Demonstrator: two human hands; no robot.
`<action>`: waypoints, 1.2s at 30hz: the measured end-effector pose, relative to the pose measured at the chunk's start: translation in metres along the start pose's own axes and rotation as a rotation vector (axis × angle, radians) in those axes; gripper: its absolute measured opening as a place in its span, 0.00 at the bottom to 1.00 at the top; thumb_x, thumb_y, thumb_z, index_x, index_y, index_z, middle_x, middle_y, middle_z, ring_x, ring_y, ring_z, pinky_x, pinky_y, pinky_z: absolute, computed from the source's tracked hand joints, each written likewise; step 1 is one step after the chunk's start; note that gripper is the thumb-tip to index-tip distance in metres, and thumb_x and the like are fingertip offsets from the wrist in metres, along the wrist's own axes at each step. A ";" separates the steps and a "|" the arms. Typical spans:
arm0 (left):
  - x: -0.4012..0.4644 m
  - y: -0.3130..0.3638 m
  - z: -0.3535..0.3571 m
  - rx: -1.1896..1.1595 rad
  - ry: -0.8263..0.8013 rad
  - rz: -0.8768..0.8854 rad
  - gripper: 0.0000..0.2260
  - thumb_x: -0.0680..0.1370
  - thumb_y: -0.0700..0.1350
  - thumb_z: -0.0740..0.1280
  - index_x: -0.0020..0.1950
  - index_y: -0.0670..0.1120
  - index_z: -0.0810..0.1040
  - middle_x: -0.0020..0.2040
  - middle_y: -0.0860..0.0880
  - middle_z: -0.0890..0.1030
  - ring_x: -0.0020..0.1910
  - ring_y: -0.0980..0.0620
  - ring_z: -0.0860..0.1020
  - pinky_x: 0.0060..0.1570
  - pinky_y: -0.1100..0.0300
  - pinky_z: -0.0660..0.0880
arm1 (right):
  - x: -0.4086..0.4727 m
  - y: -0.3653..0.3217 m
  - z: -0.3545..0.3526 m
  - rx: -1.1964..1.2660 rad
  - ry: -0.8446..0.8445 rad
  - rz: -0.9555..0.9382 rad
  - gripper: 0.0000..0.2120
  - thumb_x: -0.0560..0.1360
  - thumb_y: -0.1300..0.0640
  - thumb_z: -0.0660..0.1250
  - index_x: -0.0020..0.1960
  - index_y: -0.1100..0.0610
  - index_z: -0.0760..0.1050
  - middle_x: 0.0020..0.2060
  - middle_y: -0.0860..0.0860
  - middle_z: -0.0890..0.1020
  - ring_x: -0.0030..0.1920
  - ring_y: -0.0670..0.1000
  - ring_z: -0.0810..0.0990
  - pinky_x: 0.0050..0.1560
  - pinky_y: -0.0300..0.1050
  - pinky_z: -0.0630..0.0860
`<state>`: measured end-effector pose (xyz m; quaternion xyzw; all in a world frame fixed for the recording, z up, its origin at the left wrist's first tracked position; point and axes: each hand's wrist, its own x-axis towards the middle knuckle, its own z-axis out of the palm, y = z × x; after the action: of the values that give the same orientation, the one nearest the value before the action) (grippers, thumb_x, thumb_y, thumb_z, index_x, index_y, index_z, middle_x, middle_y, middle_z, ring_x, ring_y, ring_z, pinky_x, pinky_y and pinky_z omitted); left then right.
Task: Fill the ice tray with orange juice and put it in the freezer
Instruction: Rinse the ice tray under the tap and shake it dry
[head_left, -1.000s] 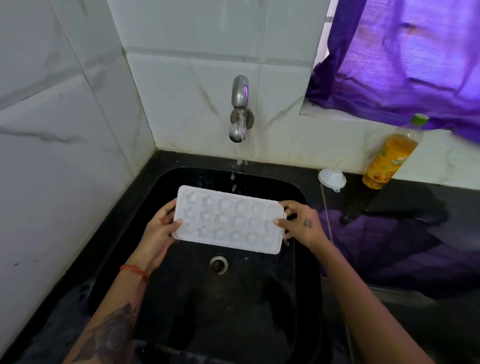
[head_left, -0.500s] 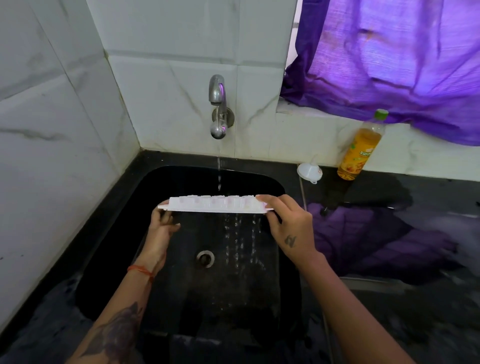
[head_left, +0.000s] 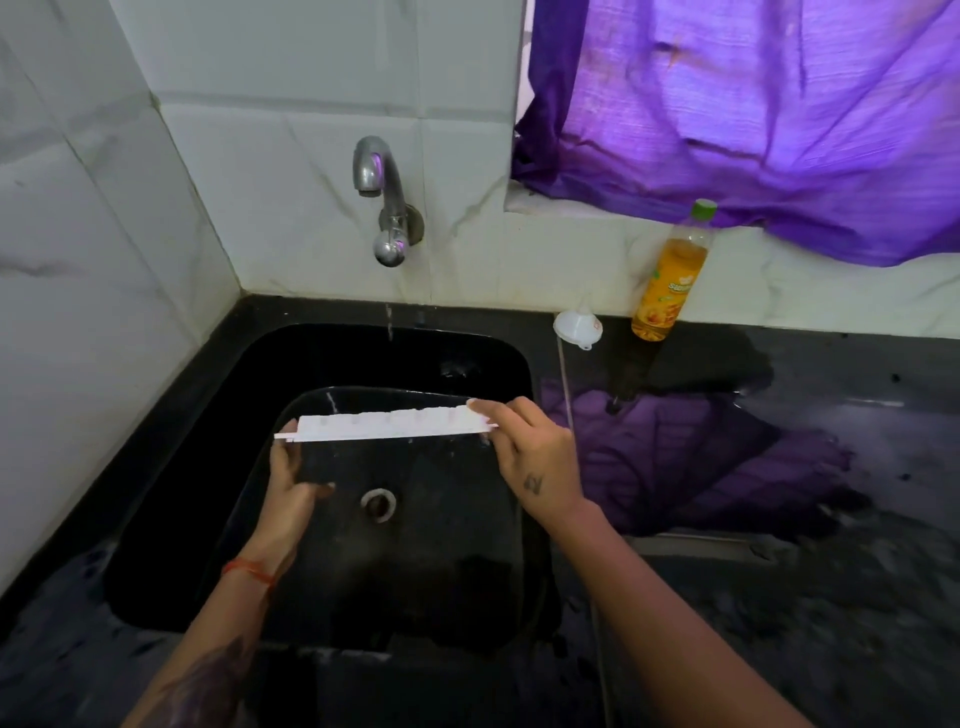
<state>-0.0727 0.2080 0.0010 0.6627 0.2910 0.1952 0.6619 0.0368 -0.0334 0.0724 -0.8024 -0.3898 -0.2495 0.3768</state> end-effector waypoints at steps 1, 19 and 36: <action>-0.002 0.002 0.005 0.006 0.005 0.018 0.39 0.69 0.21 0.60 0.74 0.52 0.59 0.67 0.53 0.69 0.58 0.65 0.73 0.49 0.64 0.73 | 0.000 0.002 -0.003 0.025 -0.001 0.035 0.13 0.72 0.66 0.67 0.55 0.57 0.81 0.37 0.53 0.81 0.33 0.49 0.79 0.32 0.40 0.77; -0.091 0.056 0.215 0.411 -0.248 -0.102 0.17 0.74 0.38 0.70 0.62 0.46 0.77 0.40 0.46 0.79 0.44 0.45 0.82 0.42 0.46 0.82 | -0.068 0.197 -0.200 0.021 -0.349 1.030 0.18 0.67 0.50 0.75 0.56 0.52 0.79 0.49 0.50 0.83 0.51 0.53 0.81 0.53 0.57 0.78; -0.102 0.033 0.263 0.908 -0.143 0.092 0.17 0.74 0.51 0.70 0.61 0.51 0.77 0.56 0.49 0.79 0.51 0.49 0.79 0.46 0.60 0.71 | -0.108 0.229 -0.220 -0.099 -0.540 1.091 0.20 0.70 0.45 0.70 0.60 0.51 0.77 0.52 0.51 0.83 0.52 0.54 0.80 0.54 0.49 0.77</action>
<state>0.0239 -0.0571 0.0340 0.9095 0.2710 0.0310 0.3138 0.1375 -0.3506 0.0333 -0.9377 0.0076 0.1742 0.3005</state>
